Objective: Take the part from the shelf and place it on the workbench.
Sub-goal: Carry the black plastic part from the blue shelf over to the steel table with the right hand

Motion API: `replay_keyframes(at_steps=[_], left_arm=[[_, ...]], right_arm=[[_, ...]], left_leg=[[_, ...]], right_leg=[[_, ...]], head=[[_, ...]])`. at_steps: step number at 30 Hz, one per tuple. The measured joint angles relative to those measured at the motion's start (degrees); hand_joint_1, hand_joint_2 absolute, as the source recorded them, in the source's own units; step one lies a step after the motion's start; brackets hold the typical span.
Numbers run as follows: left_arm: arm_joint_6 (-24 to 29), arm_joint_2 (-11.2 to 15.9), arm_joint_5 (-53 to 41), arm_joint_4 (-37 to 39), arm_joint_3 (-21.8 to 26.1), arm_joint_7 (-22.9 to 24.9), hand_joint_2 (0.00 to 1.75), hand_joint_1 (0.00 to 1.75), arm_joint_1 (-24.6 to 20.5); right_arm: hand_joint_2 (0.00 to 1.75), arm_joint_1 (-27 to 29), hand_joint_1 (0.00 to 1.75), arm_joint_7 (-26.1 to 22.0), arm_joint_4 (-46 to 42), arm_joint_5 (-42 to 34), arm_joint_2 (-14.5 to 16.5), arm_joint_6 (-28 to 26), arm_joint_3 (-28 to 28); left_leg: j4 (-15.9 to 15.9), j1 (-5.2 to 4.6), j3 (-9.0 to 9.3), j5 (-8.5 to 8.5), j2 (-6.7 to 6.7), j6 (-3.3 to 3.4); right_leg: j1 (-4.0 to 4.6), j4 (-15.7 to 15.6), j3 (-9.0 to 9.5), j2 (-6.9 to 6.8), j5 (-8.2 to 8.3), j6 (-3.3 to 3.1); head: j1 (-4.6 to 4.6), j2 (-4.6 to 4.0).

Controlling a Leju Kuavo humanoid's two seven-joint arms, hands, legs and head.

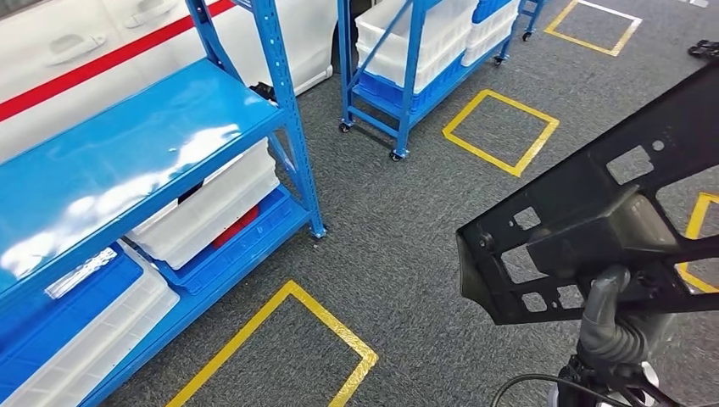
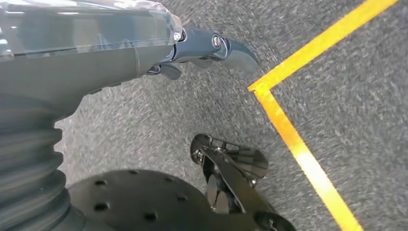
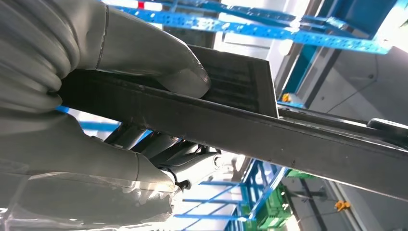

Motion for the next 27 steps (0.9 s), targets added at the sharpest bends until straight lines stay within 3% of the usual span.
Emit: replay_keyframes(at_steps=[1, 3, 5, 6, 8, 10, 12, 13, 14, 15, 16, 17, 19, 21, 23, 25, 27], left_arm=[[-0.27, 0.02, -0.14, 0.0, 0.01, 0.02, 1.75, 0.0, 0.02], [-0.72, 0.12, -0.58, 0.0, 0.02, -0.02, 1.75, 0.0, 0.03], [-1.07, 0.17, -1.19, 0.0, -0.03, -0.03, 1.75, 0.0, 0.01], [-1.17, 0.15, -1.47, 0.0, -0.08, -0.02, 1.75, 0.0, -0.07], [-1.41, -0.03, -1.7, 0.0, -0.16, 0.01, 1.75, 0.0, -0.27], [-1.93, -0.09, -1.52, 0.0, -0.18, -0.01, 1.75, 0.0, -0.27], [-2.48, -0.05, -1.39, 0.0, -0.18, -0.07, 1.75, 0.0, -0.09], [-2.71, -0.03, -1.37, 0.0, -0.17, -0.08, 1.75, 0.0, 0.01], [-2.9, 0.0, -1.34, 0.0, -0.17, -0.11, 1.75, 0.0, 0.09], [-3.07, 0.03, -1.32, 0.0, -0.18, -0.14, 1.75, 0.0, 0.11], [-3.21, 0.05, -1.3, 0.0, -0.17, -0.16, 1.75, 0.0, 0.09], [-3.35, 0.08, -1.31, 0.0, -0.17, -0.22, 1.75, 0.0, 0.05], [-3.62, 0.12, -1.39, 0.0, -0.17, -0.32, 1.75, 0.0, -0.01], [-3.89, 0.17, -1.56, 0.0, -0.18, -0.44, 1.75, 0.0, -0.03], [-4.11, 0.21, -1.67, 0.0, -0.18, -0.53, 1.75, 0.0, -0.07], [-4.31, 0.27, -1.76, 0.0, -0.19, -0.58, 1.75, 0.0, -0.05], [-4.69, 0.44, -1.81, 0.0, -0.2, -0.56, 1.75, 0.0, 0.05]], right_arm=[[1.75, -0.83, 1.75, 0.52, 0.43, 0.49, -0.21, -0.09, 0.01], [1.75, -2.74, 1.75, 1.56, 1.15, 1.59, -0.69, -0.37, 0.04], [1.75, -5.06, 1.75, 2.86, 1.83, 2.97, -1.38, -0.9, 0.09], [1.75, -6.22, 1.75, 3.61, 2.18, 3.61, -1.8, -1.19, 0.11], [1.75, -8.14, 1.75, 4.9, 2.78, 4.34, -2.74, -1.66, 0.12], [1.75, -10.18, 1.75, 5.83, 3.39, 4.78, -3.85, -2.02, 0.1], [1.75, -12.39, 1.75, 6.55, 4.2, 5.09, -4.96, -2.28, 0.1], [1.75, -13.2, 1.75, 6.81, 4.66, 5.15, -5.49, -2.4, 0.08], [1.75, -13.76, 1.75, 6.98, 5.08, 5.15, -5.97, -2.51, 0.04], [1.75, -14.18, 1.75, 7.13, 5.47, 5.16, -6.47, -2.63, -0.04], [1.75, -14.56, 1.75, 7.23, 5.81, 5.16, -6.95, -2.74, -0.17], [1.75, -14.91, 1.75, 7.31, 6.07, 5.15, -7.37, -2.84, -0.34], [1.75, -15.44, 1.75, 7.4, 6.43, 5.14, -8.16, -3.05, -0.83], [1.75, -15.63, 1.75, 7.44, 6.61, 5.16, -8.71, -3.17, -1.34], [1.75, -15.6, 1.75, 7.47, 6.65, 5.27, -9.03, -3.21, -1.84], [1.75, -15.65, 1.75, 7.46, 6.65, 5.46, -9.27, -3.22, -2.22], [1.75, -15.74, 1.75, 7.46, 6.65, 5.73, -9.38, -3.24, -2.4]], left_leg=[[-2.71, -0.07, 1.38, 1.87, -0.33, 0.39], [-10.83, -0.26, 5.27, 5.88, -2.59, 1.42], [-15.43, -0.45, 7.1, 7.34, -4.59, 1.99], [-15.97, -0.54, 7.13, 7.34, -4.69, 2.11], [-16.67, -0.55, 7.15, 8.04, -3.4, 2.39], [-17.67, -0.35, 7.23, 9.04, -1.79, 2.99], [-17.94, -0.48, 6.88, 9.54, -0.13, 3.43], [-17.81, -0.59, 6.63, 9.6, 0.7, 3.5], [-17.64, -0.67, 6.43, 9.58, 1.47, 3.5], [-17.45, -0.71, 6.28, 9.53, 2.22, 3.48], [-17.26, -0.72, 6.18, 9.44, 2.92, 3.43], [-17.05, -0.73, 6.15, 9.29, 3.54, 3.32], [-16.67, -0.94, 6.17, 8.93, 4.49, 2.91], [-16.51, -1.19, 6.25, 8.68, 5.35, 2.41], [-16.48, -1.23, 6.34, 8.45, 6.18, 1.9], [-14.63, -1.02, 5.69, 6.74, 4.39, 1.28], [-8.26, -0.69, 3.05, 2.83, 1.36, 0.84]], right_leg=[[0.12, 0.0, -0.12, 0.78, 0.21, 0.06], [0.26, 0.01, -0.31, 2.22, 0.62, 0.32], [0.11, 0.03, -0.79, 3.45, 1.15, 0.93], [-0.02, -0.04, -1.04, 4.08, 1.48, 1.4], [-0.17, -0.27, -1.47, 4.92, 2.03, 2.28], [0.14, 1.81, -2.72, 2.42, 0.42, 2.64], [0.22, 8.09, -5.5, -1.14, -3.48, 2.87], [0.12, 11.63, -6.88, -1.88, -5.14, 3.12], [0.0, 13.95, -7.62, -2.2, -5.87, 3.35], [-0.12, 14.33, -7.37, -2.42, -5.6, 3.54], [-0.2, 12.44, -5.96, -2.72, -4.4, 3.65], [-0.23, 8.71, -3.61, -3.45, -2.7, 3.67], [0.19, 1.61, 0.48, -5.87, -0.81, 3.0], [0.7, -0.69, 1.44, -6.69, -0.77, 2.11], [0.57, -0.98, 1.23, -5.33, -0.36, 1.52], [0.16, -1.4, 1.12, -4.12, 0.08, 0.89], [-0.04, -1.58, 0.84, -2.89, 0.42, 0.47]], head=[[0.0, 0.0], [0.01, 0.0], [0.01, 0.0], [0.01, 0.0], [0.01, 0.0], [0.02, 0.0], [0.03, 0.0], [0.03, 0.0], [0.03, 0.0], [0.03, 0.0], [0.03, 0.0], [0.03, 0.0], [0.03, 0.0], [0.02, 0.0], [0.02, 0.0], [0.02, 0.0], [0.01, 0.0]])
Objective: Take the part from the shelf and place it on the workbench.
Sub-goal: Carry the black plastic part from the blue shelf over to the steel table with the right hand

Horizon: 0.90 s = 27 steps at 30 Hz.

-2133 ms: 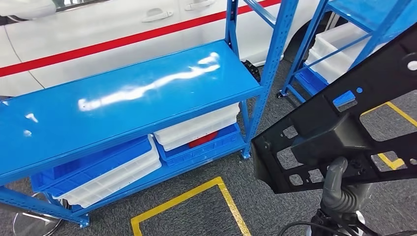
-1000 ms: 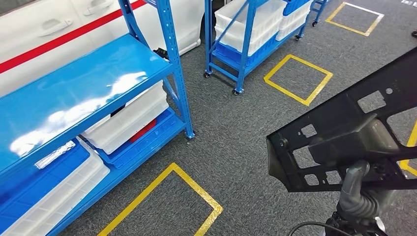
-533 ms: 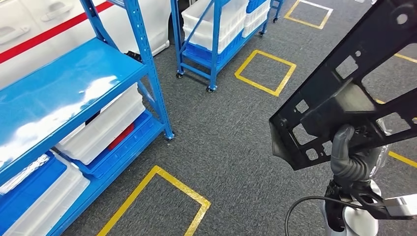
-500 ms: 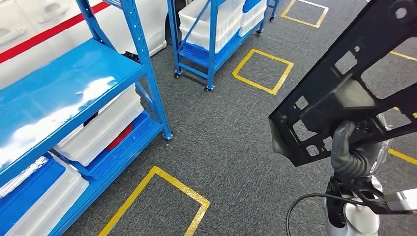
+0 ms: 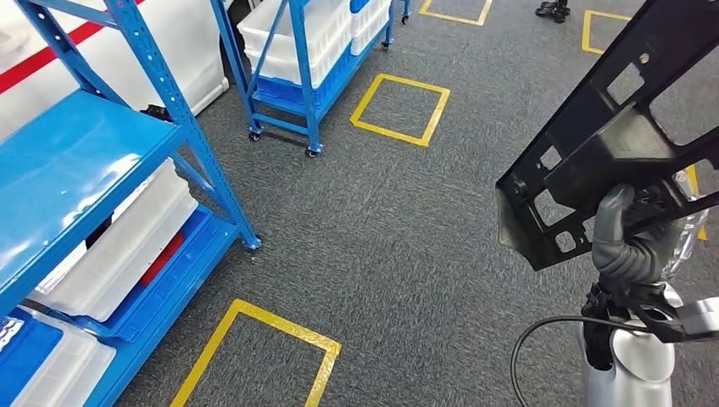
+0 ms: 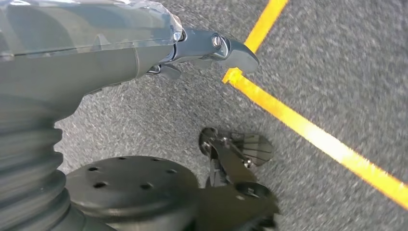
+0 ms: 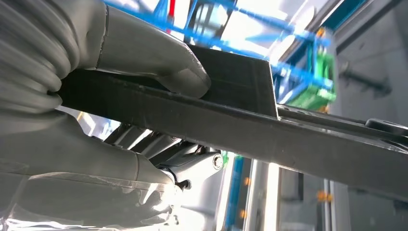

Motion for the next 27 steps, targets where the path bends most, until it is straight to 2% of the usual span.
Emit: replay_keyframes(at_steps=[1, 2, 3, 4, 5, 7, 8, 9, 11, 12, 13, 14, 15, 16, 17, 18, 19, 20, 22, 23, 24, 25, 27], left_arm=[[-0.28, 0.13, 0.01, 0.0, 0.0, 0.03, 1.75, 0.0, 0.07], [-0.57, 0.28, 0.01, 0.0, 0.0, 0.07, 1.75, 0.0, 0.12], [-0.84, 0.43, 0.0, 0.0, 0.0, 0.09, 1.75, 0.0, 0.15], [-1.09, 0.59, -0.02, 0.0, 0.0, 0.09, 1.75, 0.0, 0.15], [-1.25, 0.74, -0.05, 0.0, 0.0, 0.09, 1.75, 0.0, 0.12], [-1.41, 0.94, -0.17, 0.0, -0.01, 0.06, 1.75, 0.0, 0.14], [-1.43, 0.99, -0.29, 0.0, -0.02, 0.01, 1.75, 0.0, 0.16], [-1.44, 1.04, -0.44, 0.0, -0.04, -0.05, 1.75, 0.0, 0.16], [-1.5, 1.15, -0.8, 0.0, -0.13, -0.15, 1.75, 0.0, -0.04], [-1.53, 1.19, -0.94, 0.0, -0.19, -0.15, 1.75, 0.0, -0.14], [-1.56, 1.2, -1.05, 0.0, -0.23, -0.15, 1.75, 0.0, -0.17], [-1.58, 1.19, -1.12, 0.0, -0.28, -0.14, 1.75, 0.0, -0.12], [-1.59, 1.2, -1.15, 0.0, -0.3, -0.12, 1.75, 0.0, -0.03], [-1.61, 1.2, -1.17, 0.0, -0.3, -0.12, 1.75, 0.0, 0.07], [-1.64, 1.22, -1.18, 0.0, -0.31, -0.11, 1.75, 0.0, 0.13], [-1.7, 1.24, -1.16, 0.0, -0.31, -0.1, 1.75, 0.0, 0.15], [-1.81, 1.27, -1.13, 0.0, -0.31, -0.1, 1.75, 0.0, 0.12], [-1.97, 1.3, -1.1, 0.0, -0.31, -0.1, 1.75, 0.0, 0.05], [-2.41, 1.32, -1.09, 0.0, -0.31, -0.1, 1.75, 0.0, -0.08], [-2.59, 1.34, -1.12, 0.0, -0.31, -0.1, 1.75, 0.0, -0.11], [-2.72, 1.36, -1.15, 0.0, -0.31, -0.09, 1.75, 0.0, -0.13], [-2.78, 1.38, -1.2, 0.0, -0.31, -0.09, 1.75, 0.0, -0.17], [-2.82, 1.42, -1.27, 0.0, -0.32, -0.08, 1.75, 0.0, -0.26]], right_arm=[[1.75, -0.03, 1.75, 0.03, 0.01, 0.13, -0.03, -0.01, -0.09], [1.75, -0.01, 1.75, 0.07, 0.01, 0.23, -0.05, -0.01, -0.19], [1.75, -0.01, 1.75, 0.11, 0.01, 0.32, -0.08, -0.01, -0.3], [1.75, -0.01, 1.75, 0.17, 0.01, 0.37, -0.14, -0.02, -0.43], [1.75, -0.02, 1.75, 0.22, 0.01, 0.41, -0.21, -0.02, -0.56], [1.75, -0.09, 1.75, 0.28, 0.0, 0.43, -0.37, -0.06, -0.9], [1.75, -0.1, 1.75, 0.32, -0.04, 0.44, -0.42, -0.09, -1.07], [1.75, -0.04, 1.75, 0.37, -0.13, 0.45, -0.48, -0.15, -1.26], [1.75, 0.54, 1.75, 0.45, -0.57, 0.46, -0.56, -0.26, -1.75], [1.75, 1.03, 1.75, 0.47, -0.88, 0.46, -0.61, -0.32, -2.12], [1.75, 1.43, 1.75, 0.5, -1.19, 0.46, -0.67, -0.35, -2.48], [1.75, 1.69, 1.75, 0.52, -1.41, 0.46, -0.74, -0.39, -2.77], [1.75, 1.86, 1.75, 0.54, -1.54, 0.45, -0.8, -0.41, -2.96], [1.75, 1.99, 1.75, 0.56, -1.58, 0.44, -0.85, -0.43, -3.05], [1.75, 2.22, 1.75, 0.56, -1.59, 0.44, -0.85, -0.45, -3.12], [1.75, 2.53, 1.75, 0.57, -1.59, 0.44, -0.84, -0.47, -3.23], [1.75, 2.8, 1.75, 0.57, -1.62, 0.44, -0.84, -0.49, -3.39], [1.75, 3.01, 1.75, 0.58, -1.68, 0.44, -0.85, -0.5, -3.55], [1.75, 3.31, 1.75, 0.54, -2.04, 0.4, -0.86, -0.54, -4.0], [1.75, 3.53, 1.75, 0.46, -2.27, 0.37, -0.86, -0.57, -4.23], [1.75, 3.82, 1.75, 0.36, -2.5, 0.33, -0.86, -0.61, -4.49], [1.75, 4.21, 1.75, 0.23, -2.7, 0.31, -0.86, -0.64, -4.75], [1.75, 5.11, 1.75, -0.06, -3.17, 0.33, -0.81, -0.63, -5.27]], left_leg=[[4.1, 0.12, -1.8, -1.9, -0.74, -0.1], [7.34, 0.23, -3.24, -2.99, -1.08, -0.17], [8.7, 0.34, -3.87, -2.91, -1.24, -0.21], [7.57, 0.48, -3.36, -1.58, -1.39, -0.23], [4.29, 0.66, -1.87, 0.6, -1.84, -0.24], [-3.68, 1.13, 1.55, 4.27, -4.55, -0.25], [-6.11, 1.27, 2.49, 5.07, -5.72, -0.2], [-7.14, 1.26, 2.82, 5.22, -6.42, -0.06], [-7.43, 1.09, 2.84, 5.49, -5.44, 0.64], [-7.68, 1.05, 2.92, 5.78, -4.73, 1.14], [-7.97, 1.05, 2.96, 6.07, -3.99, 1.64], [-8.23, 1.0, 2.94, 6.3, -3.19, 2.05], [-8.28, 0.77, 2.85, 6.39, -2.38, 2.27], [-8.28, 0.54, 2.71, 6.43, -1.56, 2.41], [-8.26, 0.31, 2.56, 6.43, -0.73, 2.46], [-8.24, 0.1, 2.45, 6.43, 0.11, 2.5], [-8.22, -0.07, 2.37, 6.42, 0.9, 2.53], [-8.22, -0.23, 2.36, 6.39, 1.65, 2.54], [-8.21, -0.52, 2.48, 6.25, 2.91, 2.46], [-8.19, -0.61, 2.54, 6.16, 3.42, 2.33], [-8.17, -0.68, 2.61, 6.08, 3.92, 2.16], [-8.21, -0.71, 2.7, 6.01, 4.46, 1.95], [-8.17, -0.65, 2.97, 5.67, 5.18, 1.45]], right_leg=[[-0.01, 0.03, -0.19, 0.7, 0.12, -0.07], [-0.03, 0.06, -0.35, 1.48, 0.23, -0.06], [-0.07, 0.11, -0.45, 2.3, 0.33, 0.01], [-0.13, 0.18, -0.5, 3.14, 0.42, 0.13], [-0.21, 0.28, -0.51, 3.96, 0.47, 0.3], [-0.3, 0.62, -0.78, 5.46, 0.56, 0.84], [-0.3, 0.76, -1.06, 6.14, 0.68, 1.25], [-0.34, 0.8, -1.38, 6.79, 0.88, 1.71], [-0.57, 0.63, -1.84, 7.99, 1.36, 2.65], [-0.62, 0.87, -2.1, 7.53, 1.21, 2.94], [-0.54, 1.99, -2.68, 6.29, 0.4, 3.12], [-0.4, 4.27, -3.76, 4.59, -1.06, 3.2], [-0.22, 7.68, -5.32, 2.64, -3.03, 3.19], [-0.17, 11.61, -7.08, 1.49, -5.01, 3.2], [-0.16, 14.95, -8.49, 0.92, -6.37, 3.18], [-0.15, 16.65, -9.02, 0.64, -6.79, 3.1], [-0.1, 16.02, -8.31, 0.43, -6.17, 2.92], [0.03, 13.22, -6.42, 0.06, -4.76, 2.64], [0.74, 5.04, -1.39, -2.46, -2.11, 1.71], [1.18, 2.15, 0.25, -3.6, -1.47, 1.29], [1.57, 0.62, 1.04, -4.36, -1.33, 0.95], [1.81, 0.29, 1.07, -4.26, -1.4, 0.74], [1.64, -0.2, 1.11, -2.83, -1.02, 0.39]], head=[[-0.01, 0.0], [-0.01, 0.0], [-0.01, 0.0], [-0.01, 0.0], [-0.01, 0.0], [0.01, 0.0], [0.01, 0.0], [0.01, 0.0], [0.01, 0.0], [0.01, 0.0], [0.02, 0.0], [0.02, 0.0], [0.02, 0.0], [0.02, 0.0], [0.02, 0.0], [0.02, 0.0], [0.02, 0.0], [0.02, 0.0], [0.02, 0.0], [0.02, 0.0], [0.02, 0.0], [0.02, 0.0], [0.02, 0.0]])
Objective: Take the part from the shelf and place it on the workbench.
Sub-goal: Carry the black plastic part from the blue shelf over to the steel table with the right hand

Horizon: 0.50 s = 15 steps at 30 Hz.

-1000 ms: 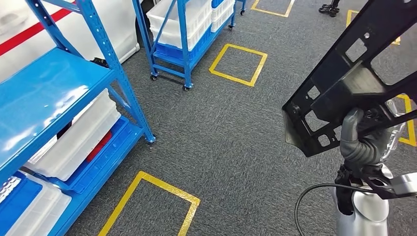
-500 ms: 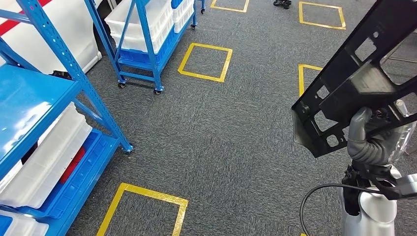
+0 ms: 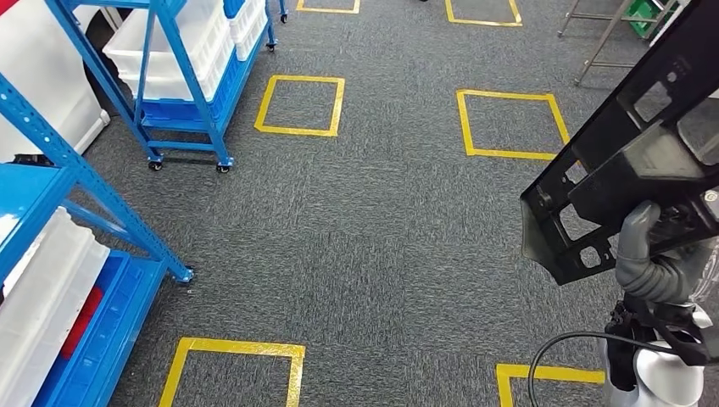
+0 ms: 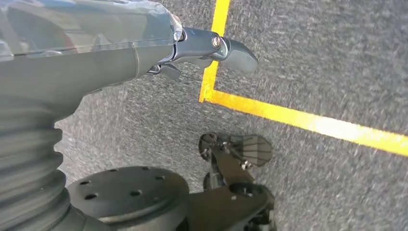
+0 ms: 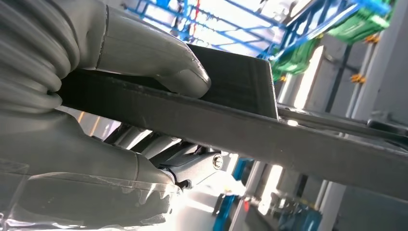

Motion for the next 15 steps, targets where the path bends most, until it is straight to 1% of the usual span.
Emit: replay_keyframes(at_steps=[1, 2, 3, 4, 5, 6, 7, 8, 9, 10, 11, 12, 13, 14, 15], left_arm=[[-0.01, 0.05, -0.05, 0.0, -0.01, -0.01, 1.75, 0.0, 0.0], [-0.01, 0.1, -0.1, 0.0, -0.01, -0.01, 1.75, 0.0, 0.04], [0.0, 0.15, -0.16, 0.0, -0.01, -0.01, 1.75, 0.0, 0.11], [0.01, 0.2, -0.21, 0.0, -0.01, 0.02, 1.75, 0.0, 0.19], [0.03, 0.25, -0.23, 0.0, -0.01, 0.07, 1.75, 0.0, 0.26], [0.06, 0.3, -0.25, 0.0, -0.01, 0.14, 1.75, 0.0, 0.32], [0.1, 0.35, -0.28, 0.0, -0.01, 0.21, 1.75, 0.0, 0.36], [0.13, 0.39, -0.33, 0.0, -0.01, 0.27, 1.75, 0.0, 0.37], [0.13, 0.43, -0.44, 0.0, -0.01, 0.31, 1.75, 0.0, 0.33], [0.06, 0.46, -0.58, 0.0, -0.02, 0.33, 1.75, 0.0, 0.31], [-0.07, 0.49, -0.73, 0.0, -0.03, 0.31, 1.75, 0.0, 0.3], [-0.23, 0.52, -0.87, 0.0, -0.05, 0.25, 1.75, 0.0, 0.28], [-0.35, 0.54, -1.02, 0.0, -0.07, 0.12, 1.75, 0.0, 0.24], [-0.37, 0.57, -1.22, 0.0, -0.1, -0.15, 1.75, 0.0, 0.16], [-0.19, 0.6, -1.45, 0.0, -0.17, -0.51, 1.75, 0.0, 0.08]], right_arm=[[1.75, 0.38, 1.75, -0.17, -0.29, 0.02, 0.04, 0.02, -0.21], [1.75, 0.62, 1.75, -0.31, -0.53, 0.06, 0.08, 0.05, -0.32], [1.75, 0.79, 1.75, -0.4, -0.7, 0.1, 0.18, 0.13, -0.37], [1.75, 0.83, 1.75, -0.46, -0.78, 0.17, 0.28, 0.22, -0.38], [1.75, 0.89, 1.75, -0.44, -0.78, 0.28, 0.39, 0.35, -0.37], [1.75, 0.95, 1.75, -0.43, -0.78, 0.42, 0.51, 0.45, -0.37], [1.75, 0.99, 1.75, -0.4, -0.78, 0.58, 0.58, 0.51, -0.38], [1.75, 1.01, 1.75, -0.35, -0.79, 0.74, 0.63, 0.55, -0.4], [1.75, 1.04, 1.75, -0.31, -0.8, 0.86, 0.68, 0.55, -0.49], [1.75, 1.08, 1.75, -0.26, -0.83, 0.94, 0.72, 0.54, -0.63], [1.75, 1.14, 1.75, -0.22, -0.88, 0.97, 0.75, 0.54, -0.79], [1.75, 1.27, 1.75, -0.21, -0.95, 0.97, 0.78, 0.54, -0.99], [1.75, 1.48, 1.75, -0.21, -1.03, 0.97, 0.8, 0.56, -1.2], [1.75, 1.73, 1.75, -0.21, -1.08, 0.96, 0.82, 0.59, -1.41], [1.75, 2.04, 1.75, -0.22, -1.11, 0.94, 0.82, 0.61, -1.66]], left_leg=[[0.64, 0.06, -0.1, -0.65, -0.73, -0.29], [2.39, 0.17, -0.72, -1.9, -2.13, -0.58], [5.25, 0.34, -1.92, -3.62, -3.9, -0.83], [9.14, 0.5, -3.64, -5.53, -5.41, -1.04], [13.1, 0.65, -5.49, -7.14, -6.18, -1.21], [15.91, 0.76, -6.87, -7.88, -6.47, -1.35], [16.83, 0.88, -7.42, -7.49, -6.55, -1.47], [15.29, 1.02, -6.85, -5.93, -6.65, -1.55], [11.68, 1.22, -5.3, -3.58, -7.14, -1.6], [7.6, 1.49, -3.51, -1.58, -8.55, -1.62], [4.05, 1.72, -2.05, -0.21, -10.05, -1.59], [1.86, 1.82, -1.18, 0.43, -11.29, -1.5], [1.13, 1.77, -0.96, 0.37, -12.01, -1.28], [0.92, 1.61, -0.99, 0.47, -11.61, -0.98], [0.76, 1.54, -0.98, 0.71, -10.9, -0.52]], right_leg=[[-0.26, -0.31, 0.13, 0.67, 0.2, -0.22], [-0.52, -0.61, 0.24, 1.32, 0.43, -0.48], [-0.75, -0.79, 0.31, 1.95, 0.59, -0.67], [-0.76, -0.82, 0.23, 2.68, 0.67, -0.8], [-0.76, -0.78, 0.15, 3.43, 0.74, -0.88], [-0.78, -0.73, 0.11, 4.25, 0.76, -0.88], [-0.81, -0.64, 0.09, 5.11, 0.79, -0.85], [-0.85, -0.51, 0.09, 5.96, 0.79, -0.77], [-0.92, -0.33, 0.11, 6.81, 0.75, -0.62], [-0.98, -0.1, 0.02, 7.56, 0.68, -0.4], [-0.98, 0.24, -0.22, 8.27, 0.62, -0.1], [-1.04, 0.48, -0.57, 8.92, 0.66, 0.31], [-1.16, 0.61, -0.95, 9.54, 0.8, 0.75], [-1.3, 0.62, -1.27, 10.22, 1.01, 1.23], [-1.51, 0.58, -1.5, 10.52, 1.15, 1.64]], head=[[0.0, 0.0], [0.0, 0.0], [0.0, 0.0], [0.0, 0.0], [0.0, 0.0], [0.0, 0.0], [0.0, 0.0], [0.0, 0.0], [0.0, 0.0], [0.0, 0.0], [0.0, 0.0], [0.0, 0.0], [0.0, 0.0], [0.0, 0.0], [0.0, 0.0]])
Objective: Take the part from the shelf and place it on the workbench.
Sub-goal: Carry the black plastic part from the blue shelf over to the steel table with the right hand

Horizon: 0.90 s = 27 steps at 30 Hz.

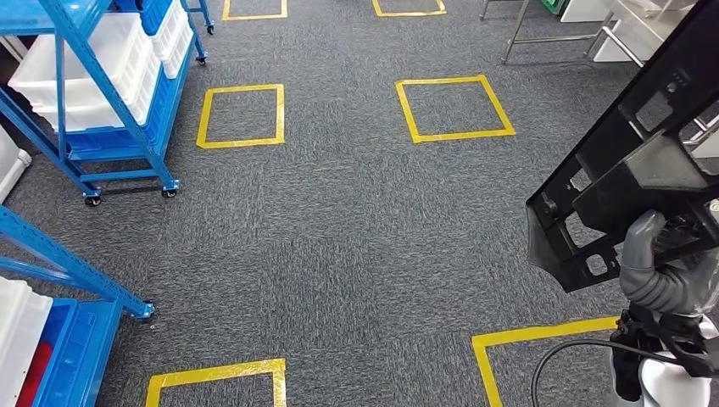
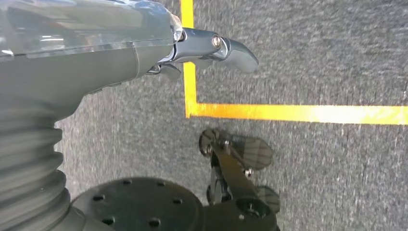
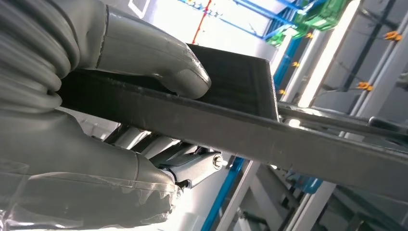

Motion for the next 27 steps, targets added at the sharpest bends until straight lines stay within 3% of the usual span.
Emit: replay_keyframes(at_steps=[2, 4, 6, 7, 8, 9, 11, 13, 15, 17, 19, 21, 22, 23, 24, 25, 27], left_arm=[[0.79, 0.04, -0.59, 0.0, -0.29, -0.95, 1.75, 0.0, -0.05], [1.7, 0.05, -1.06, 0.0, -0.71, -1.54, 1.75, 0.0, 0.0], [2.43, 0.07, -1.48, 0.0, -1.02, -1.72, 1.75, 0.0, 0.07], [2.81, 0.07, -1.73, 0.0, -1.15, -1.83, 1.75, 0.0, 0.08], [3.21, 0.07, -2.04, 0.0, -1.29, -2.01, 1.75, 0.0, 0.05], [3.55, 0.05, -2.35, 0.0, -1.48, -2.25, 1.75, 0.0, 0.0], [3.73, 0.01, -2.79, 0.0, -1.95, -3.0, 1.75, 0.0, -0.08], [3.34, 0.0, -2.91, 0.0, -2.34, -3.81, 1.75, 0.0, -0.14], [2.85, -0.05, -2.74, 0.0, -2.5, -4.36, 1.75, 0.0, -0.25], [2.46, -0.11, -2.39, 0.0, -2.54, -4.79, 1.75, 0.0, -0.32], [2.21, -0.11, -2.04, 0.0, -2.54, -5.1, 1.75, 0.0, -0.24], [1.86, -0.1, -1.71, 0.0, -2.52, -5.19, 1.75, 0.0, -0.01], [1.67, -0.09, -1.58, 0.0, -2.52, -5.2, 1.75, 0.0, 0.1], [1.51, -0.08, -1.45, 0.0, -2.52, -5.21, 1.75, 0.0, 0.19], [1.42, -0.05, -1.34, 0.0, -2.51, -5.26, 1.75, 0.0, 0.23], [1.35, -0.01, -1.26, 0.0, -2.51, -5.34, 1.75, 0.0, 0.25], [1.28, 0.08, -1.09, 0.01, -2.5, -5.49, 1.75, 0.0, 0.29]], right_arm=[[1.75, 0.27, 1.75, 0.01, 0.01, -0.12, -0.04, -0.04, -0.52], [1.75, 0.17, 1.75, 0.01, 0.08, -0.37, -0.09, -0.16, -0.95], [1.75, 0.24, 1.75, 0.05, 0.31, -0.7, -0.11, -0.26, -1.29], [1.75, 0.37, 1.75, 0.09, 0.46, -0.87, -0.11, -0.28, -1.45], [1.75, 0.5, 1.75, 0.12, 0.58, -1.01, -0.12, -0.29, -1.57], [1.75, 0.6, 1.75, 0.15, 0.66, -1.11, -0.15, -0.3, -1.66], [1.75, 0.67, 1.75, 0.14, 0.71, -1.22, -0.34, -0.3, -1.71], [1.75, 0.68, 1.75, 0.04, 0.74, -1.32, -0.59, -0.35, -1.73], [1.75, 0.79, 1.75, -0.09, 0.78, -1.42, -0.85, -0.44, -1.8], [1.75, 0.94, 1.75, -0.24, 0.81, -1.59, -1.1, -0.5, -1.89], [1.75, 1.05, 1.75, -0.35, 0.86, -1.9, -1.2, -0.43, -1.88], [1.75, 1.29, 1.75, -0.39, 0.98, -2.1, -1.21, -0.18, -1.83], [1.75, 1.53, 1.75, -0.41, 1.08, -2.14, -1.21, -0.04, -1.81], [1.75, 1.77, 1.75, -0.45, 1.17, -2.17, -1.21, 0.06, -1.79], [1.75, 2.01, 1.75, -0.51, 1.25, -2.2, -1.21, 0.13, -1.76], [1.75, 2.2, 1.75, -0.59, 1.29, -2.22, -1.21, 0.14, -1.71], [1.75, 2.38, 1.75, -0.75, 1.31, -2.22, -1.2, 0.1, -1.58]], left_leg=[[-0.61, -0.04, 0.07, 0.5, 1.53, 0.89], [-0.92, -0.22, -0.01, 0.74, 3.09, 1.39], [-0.9, -0.52, -0.16, 0.71, 4.68, 1.55], [-0.89, -0.65, -0.19, 0.67, 5.49, 1.58], [-0.88, -0.74, -0.18, 0.61, 6.24, 1.59], [-0.88, -0.82, -0.12, 0.54, 6.94, 1.55], [-0.85, -1.04, 0.08, 0.31, 8.17, 1.29], [-0.82, -1.21, 0.26, 0.11, 9.15, 0.84], [-0.85, -1.23, 0.44, -0.12, 10.08, 0.31], [0.56, -1.04, 0.09, -1.27, 8.64, -0.28], [6.09, -0.8, -2.34, -4.38, 5.73, -0.71], [13.58, -0.7, -5.97, -7.45, 4.59, -0.94], [15.54, -0.64, -7.0, -7.66, 4.45, -1.04], [15.32, -0.54, -7.05, -6.7, 4.38, -1.1], [12.88, -0.39, -6.06, -4.77, 4.12, -1.14], [9.1, -0.18, -4.44, -2.48, 3.33, -1.15], [3.01, 0.19, -1.73, 0.13, 0.72, -1.1]], right_leg=[[0.01, 1.58, -0.96, -2.17, -1.09, 0.53], [0.12, 7.26, -3.66, -5.69, -4.37, 0.85], [0.0, 13.97, -6.72, -6.87, -7.13, 1.12], [-0.05, 15.4, -7.26, -7.05, -7.29, 1.17], [-0.05, 14.32, -6.54, -7.26, -6.32, 1.13], [0.02, 11.2, -4.72, -7.8, -4.67, 0.97], [0.56, 3.25, -0.29, -10.42, -1.97, 0.31], [1.22, -0.35, 1.56, -11.77, -1.29, -0.4], [1.32, -0.58, 1.5, -10.48, -1.06, -0.97], [0.99, -1.17, 1.72, -9.25, -0.71, -1.59], [0.75, -1.51, 1.85, -8.1, -0.48, -2.06], [0.73, -1.39, 1.75, -6.69, -0.46, -2.24], [0.73, -1.31, 1.74, -5.87, -0.46, -2.24], [0.71, -1.19, 1.74, -5.05, -0.49, -2.21], [0.68, -1.03, 1.76, -4.24, -0.54, -2.12], [0.61, -0.81, 1.74, -3.46, -0.64, -1.97], [0.51, -0.35, 1.6, -2.37, -0.87, -1.61]], head=[[0.01, 0.0], [0.01, 0.0], [0.0, 0.0], [0.0, 0.0], [0.0, 0.0], [0.0, 0.0], [0.0, 0.0], [0.0, 0.0], [0.0, 0.0], [0.01, 0.0], [0.01, 0.0], [0.0, 0.0], [0.0, 0.0], [0.0, 0.0], [0.0, 0.0], [0.0, 0.0], [0.0, 0.0]])
